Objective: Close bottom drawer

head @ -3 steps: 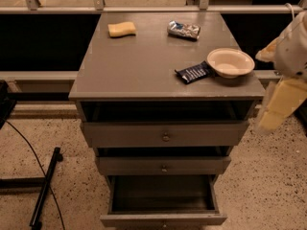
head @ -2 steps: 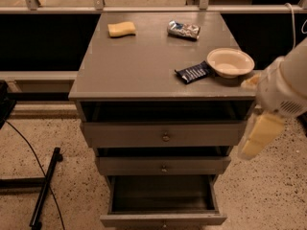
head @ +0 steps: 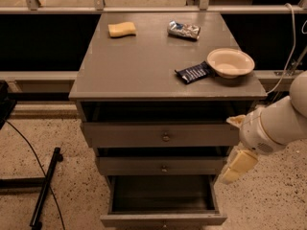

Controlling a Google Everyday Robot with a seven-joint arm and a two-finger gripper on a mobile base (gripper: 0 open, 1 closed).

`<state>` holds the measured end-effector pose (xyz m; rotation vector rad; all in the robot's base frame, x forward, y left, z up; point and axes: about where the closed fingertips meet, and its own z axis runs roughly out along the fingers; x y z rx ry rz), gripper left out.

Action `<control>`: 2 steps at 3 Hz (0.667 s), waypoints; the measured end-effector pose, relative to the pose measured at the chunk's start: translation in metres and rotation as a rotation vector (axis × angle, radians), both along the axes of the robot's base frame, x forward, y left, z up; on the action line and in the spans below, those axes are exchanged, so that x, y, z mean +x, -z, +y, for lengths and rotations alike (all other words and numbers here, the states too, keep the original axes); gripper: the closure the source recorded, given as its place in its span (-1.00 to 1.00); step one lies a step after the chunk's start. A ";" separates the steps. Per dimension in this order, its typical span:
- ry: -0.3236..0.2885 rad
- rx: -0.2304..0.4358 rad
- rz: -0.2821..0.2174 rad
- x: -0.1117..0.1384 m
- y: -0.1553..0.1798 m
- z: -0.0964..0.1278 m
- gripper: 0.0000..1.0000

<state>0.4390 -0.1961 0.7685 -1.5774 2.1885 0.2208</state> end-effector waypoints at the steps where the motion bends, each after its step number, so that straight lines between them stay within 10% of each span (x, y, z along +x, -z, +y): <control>1: -0.006 -0.001 0.003 0.000 0.001 0.002 -1.00; 2: -0.111 -0.087 -0.049 0.003 0.046 0.001 -1.00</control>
Offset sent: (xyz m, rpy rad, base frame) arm 0.0179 -0.0062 -0.0822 -0.1736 -0.1245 0.1898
